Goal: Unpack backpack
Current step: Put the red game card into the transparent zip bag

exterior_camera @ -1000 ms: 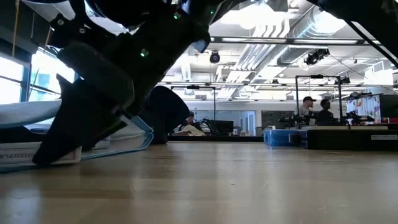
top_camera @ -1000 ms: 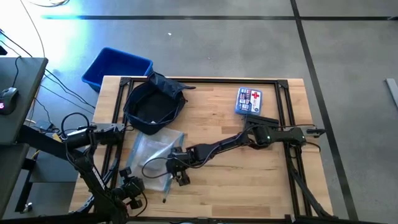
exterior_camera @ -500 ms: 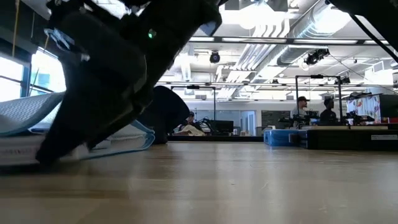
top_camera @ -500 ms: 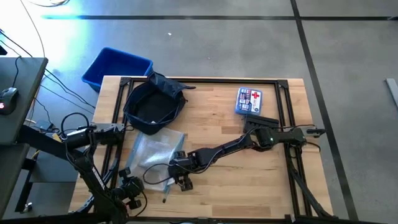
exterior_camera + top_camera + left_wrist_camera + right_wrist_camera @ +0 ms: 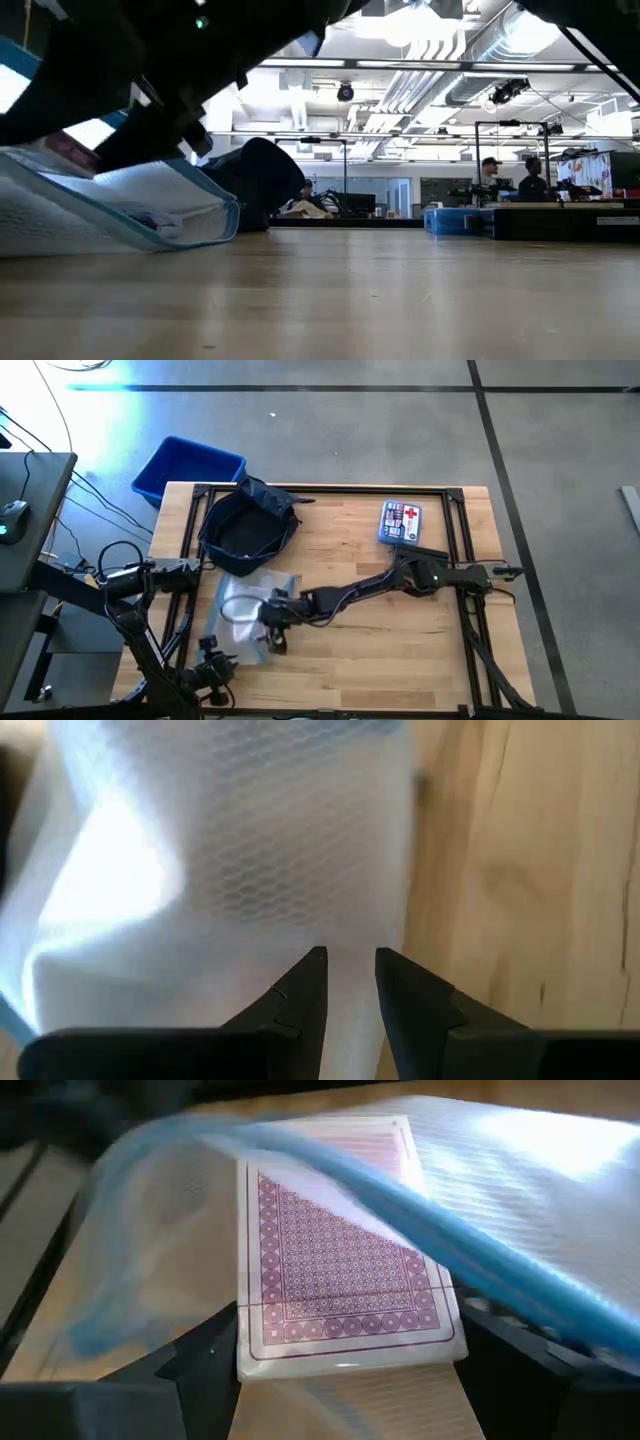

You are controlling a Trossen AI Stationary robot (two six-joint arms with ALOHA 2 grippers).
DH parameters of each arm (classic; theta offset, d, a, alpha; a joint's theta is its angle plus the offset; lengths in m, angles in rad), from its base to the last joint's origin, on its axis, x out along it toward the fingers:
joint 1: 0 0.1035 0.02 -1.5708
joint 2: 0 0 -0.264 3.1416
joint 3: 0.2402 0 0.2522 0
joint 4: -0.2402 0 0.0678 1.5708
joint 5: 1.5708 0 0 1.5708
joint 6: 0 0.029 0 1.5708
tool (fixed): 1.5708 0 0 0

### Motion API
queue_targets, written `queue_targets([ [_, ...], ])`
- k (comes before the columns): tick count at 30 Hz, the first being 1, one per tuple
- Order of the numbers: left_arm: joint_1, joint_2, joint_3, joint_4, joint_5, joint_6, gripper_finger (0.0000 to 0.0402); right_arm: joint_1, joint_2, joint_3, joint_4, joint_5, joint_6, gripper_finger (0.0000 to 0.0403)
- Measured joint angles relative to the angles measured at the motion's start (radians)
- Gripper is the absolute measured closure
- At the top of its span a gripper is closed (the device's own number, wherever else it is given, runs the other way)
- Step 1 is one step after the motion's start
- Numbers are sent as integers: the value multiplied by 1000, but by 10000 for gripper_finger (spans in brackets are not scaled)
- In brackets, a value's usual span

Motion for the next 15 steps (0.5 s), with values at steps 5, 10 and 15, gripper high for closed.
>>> queue_targets([
  [5, 5, 0, 0, 0, -114, 1, 332, -57, 0, 0, -29, -20, 131, 117],
  [10, 20, 0, 0, 1, -206, 18, 332, -100, 0, 0, -97, -30, 228, 117],
  [15, 28, 0, 3, 0, -255, 20, 332, -112, 19, 0, -17, -31, 205, 117],
])
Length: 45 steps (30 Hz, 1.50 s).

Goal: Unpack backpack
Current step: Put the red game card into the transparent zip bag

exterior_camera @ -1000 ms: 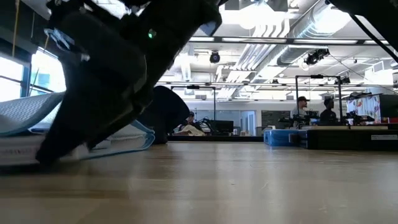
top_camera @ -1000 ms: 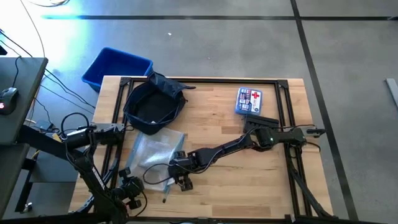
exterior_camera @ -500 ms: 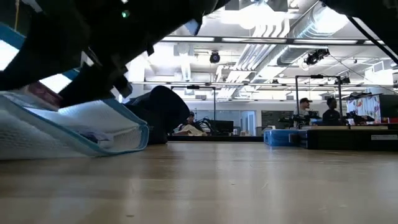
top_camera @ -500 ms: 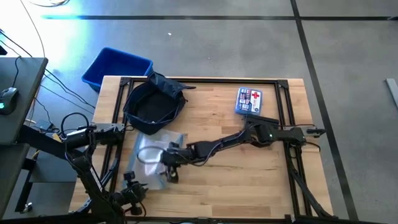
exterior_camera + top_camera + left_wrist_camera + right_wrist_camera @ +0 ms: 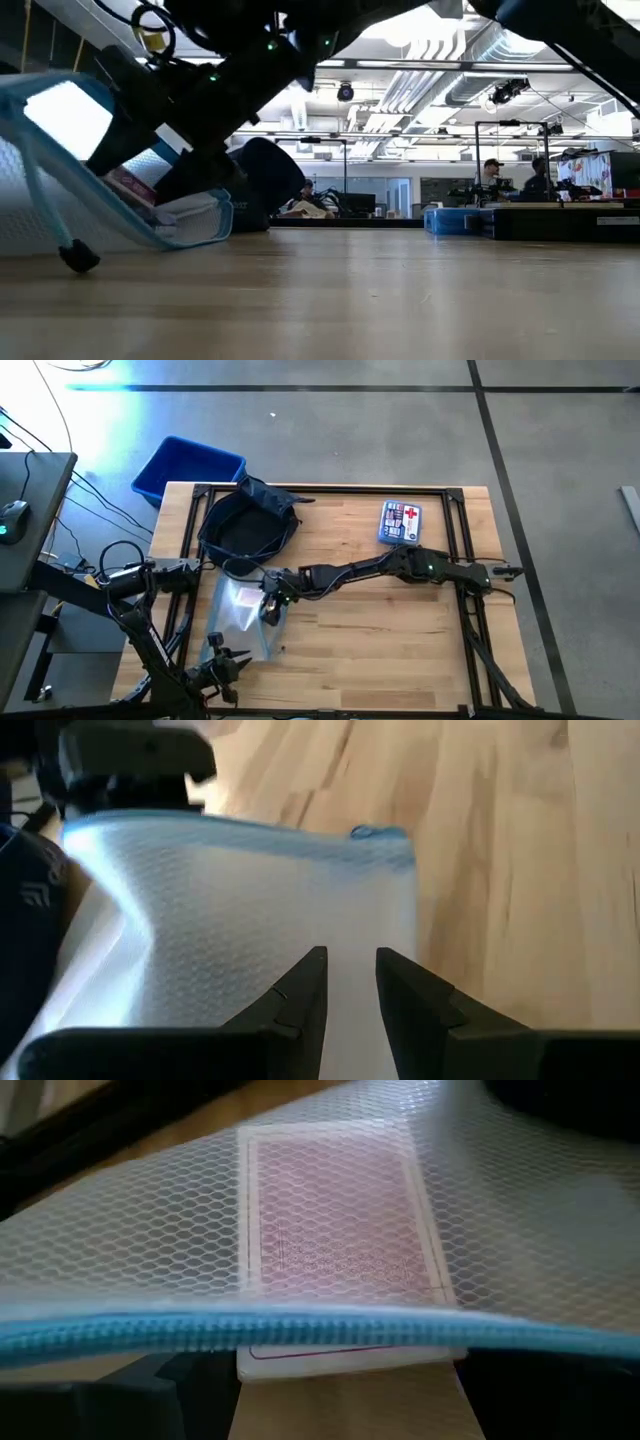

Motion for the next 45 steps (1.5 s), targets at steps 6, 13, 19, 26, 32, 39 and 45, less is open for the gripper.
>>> queue_targets([
  [6, -7, 0, 72, 4, -5, 95, 332, 2, 35, 0, 129, -9, -20, 118],
  [13, -16, 0, 152, 8, -47, 218, 332, 13, 41, 0, 224, 2, -58, 70],
  [19, -16, 0, 154, 7, -58, 220, 332, 21, 41, 0, 231, 15, -71, 31],
  [26, -16, 0, 153, 7, -36, 217, 332, 38, 36, 0, 192, 21, -97, 38],
  [32, -16, 1, 153, 13, 5, 216, 332, 80, 16, 2, 69, 52, -114, 39],
  [39, -11, 2, 130, 82, 50, 266, 332, 109, -29, 1, -128, 190, -136, 39],
  [45, 17, 16, 115, 127, 112, 359, 332, 131, -55, 1, -331, 241, -135, 39],
])
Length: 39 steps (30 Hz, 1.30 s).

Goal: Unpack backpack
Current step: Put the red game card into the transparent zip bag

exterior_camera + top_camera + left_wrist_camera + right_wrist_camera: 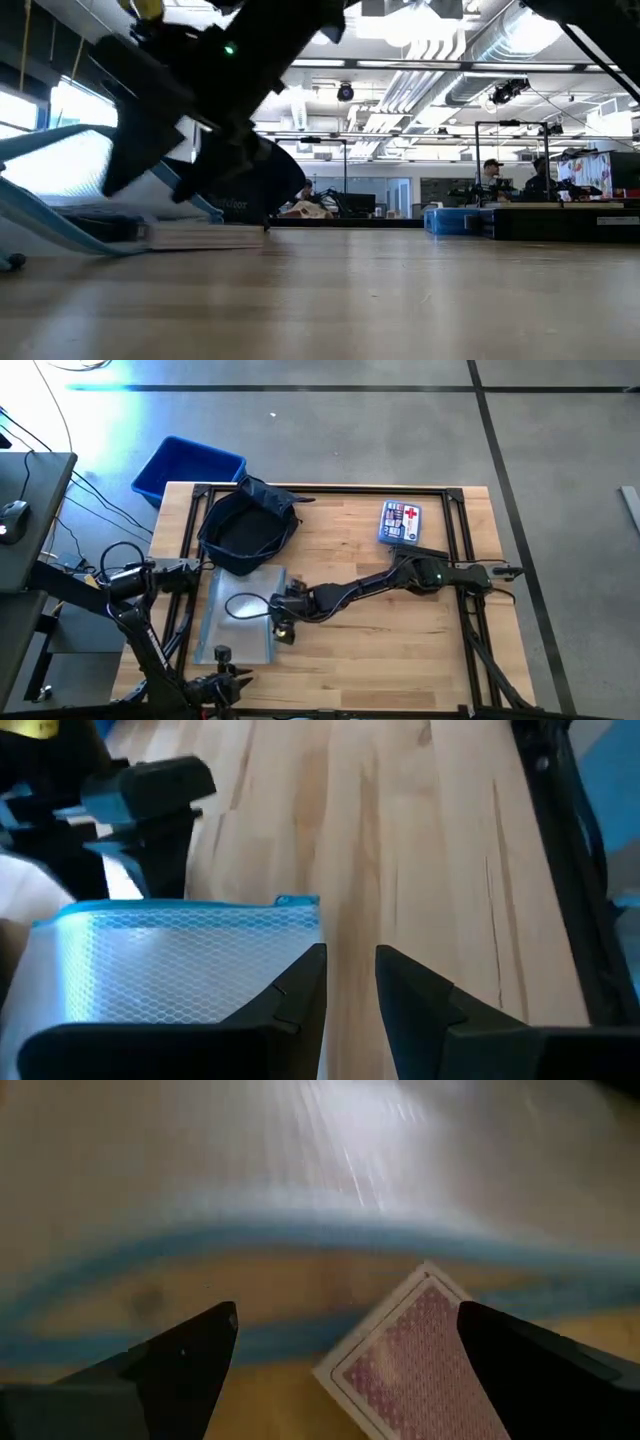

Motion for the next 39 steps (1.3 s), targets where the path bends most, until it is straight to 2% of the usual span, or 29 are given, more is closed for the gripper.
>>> queue_targets([
  [3, 19, 5, 0, 4, 3, 43, 332, 24, -15, -1, -96, 60, 8, 39],
  [9, 57, 18, -1, 7, 18, 80, 323, 76, -60, 0, -333, 265, 57, 42],
  [14, 75, 23, 0, 11, 8, 9, 319, 100, -131, 1, -655, 461, 257, 58],
  [17, 80, 23, 0, 9, -11, -27, 321, 91, -137, -1, -857, 493, 368, 68],
  [21, 77, 23, 0, 9, -33, -39, 326, 70, -148, -68, -926, 481, 367, 78],
  [25, 64, 23, 0, 11, -40, -57, 328, 31, -196, -215, -854, 463, 341, 81],
  [28, 58, 23, 0, 10, -49, -58, 328, -11, -259, -358, -707, 453, 345, 82],
  [33, 56, 23, 0, 10, -72, -56, 328, -46, -320, -547, -307, 350, 340, 82],
  [39, 56, 23, 0, 10, -72, -57, 328, -46, -297, -638, 225, 112, 271, 95],
])
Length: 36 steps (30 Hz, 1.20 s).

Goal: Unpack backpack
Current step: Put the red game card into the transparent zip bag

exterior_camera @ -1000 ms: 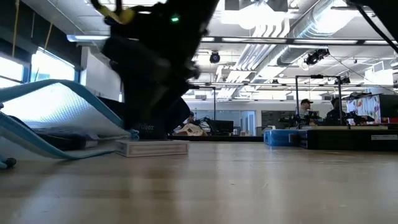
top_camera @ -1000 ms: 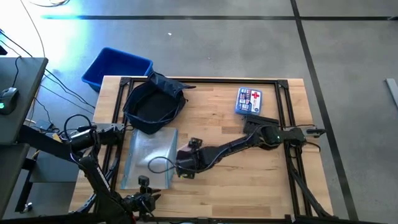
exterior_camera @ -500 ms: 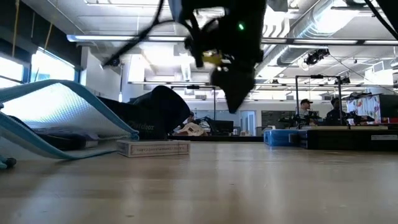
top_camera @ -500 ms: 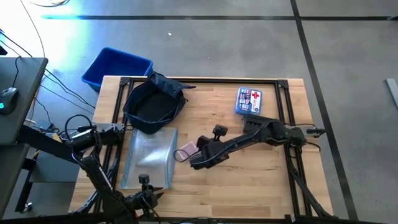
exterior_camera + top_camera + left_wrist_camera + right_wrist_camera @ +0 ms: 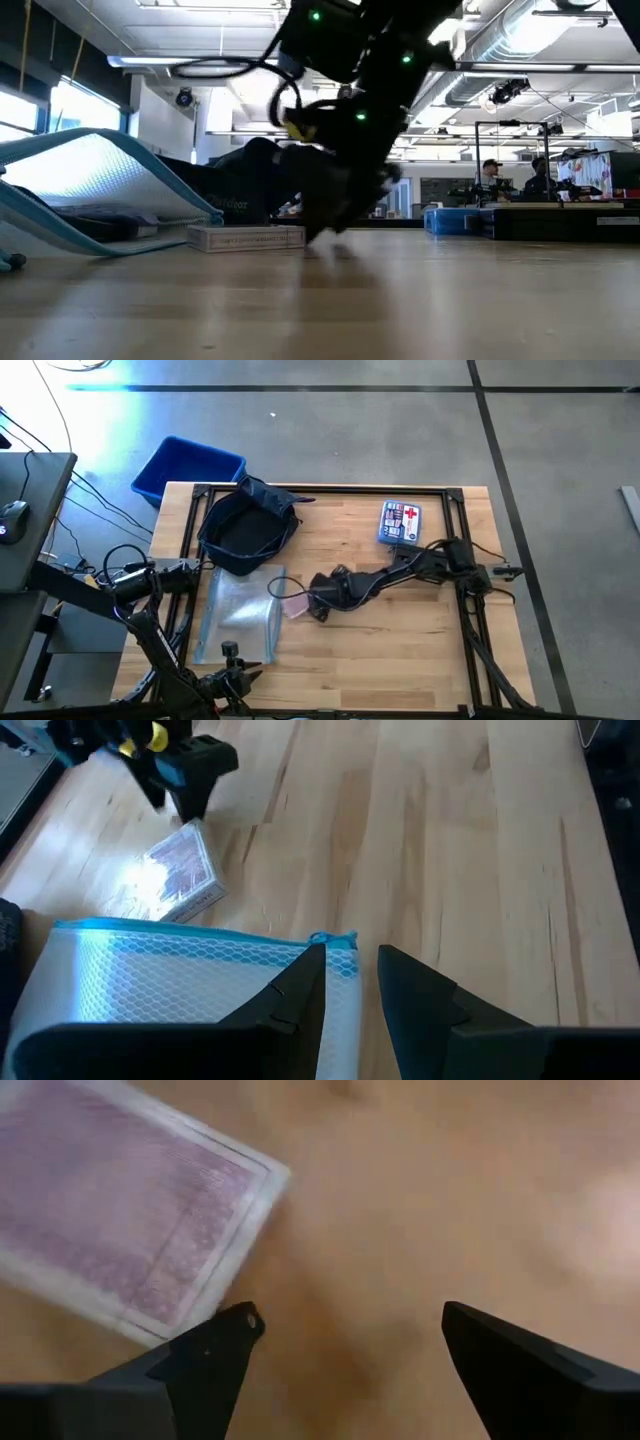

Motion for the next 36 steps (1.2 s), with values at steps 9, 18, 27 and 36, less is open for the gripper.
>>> queue_targets([
  [9, 1, 0, 1, -3, -7, 7, 328, 20, 171, 124, 458, -207, -34, 105],
  [18, -4, 0, 2, -3, -3, 0, 328, 39, 256, 465, 28, -247, -219, 105],
  [27, -5, 0, 2, 0, 2, -1, 328, 121, 254, 570, -206, -174, -379, 105],
  [36, -4, 0, 2, 2, 1, -1, 328, 109, 295, 571, -135, -248, -498, 104],
])
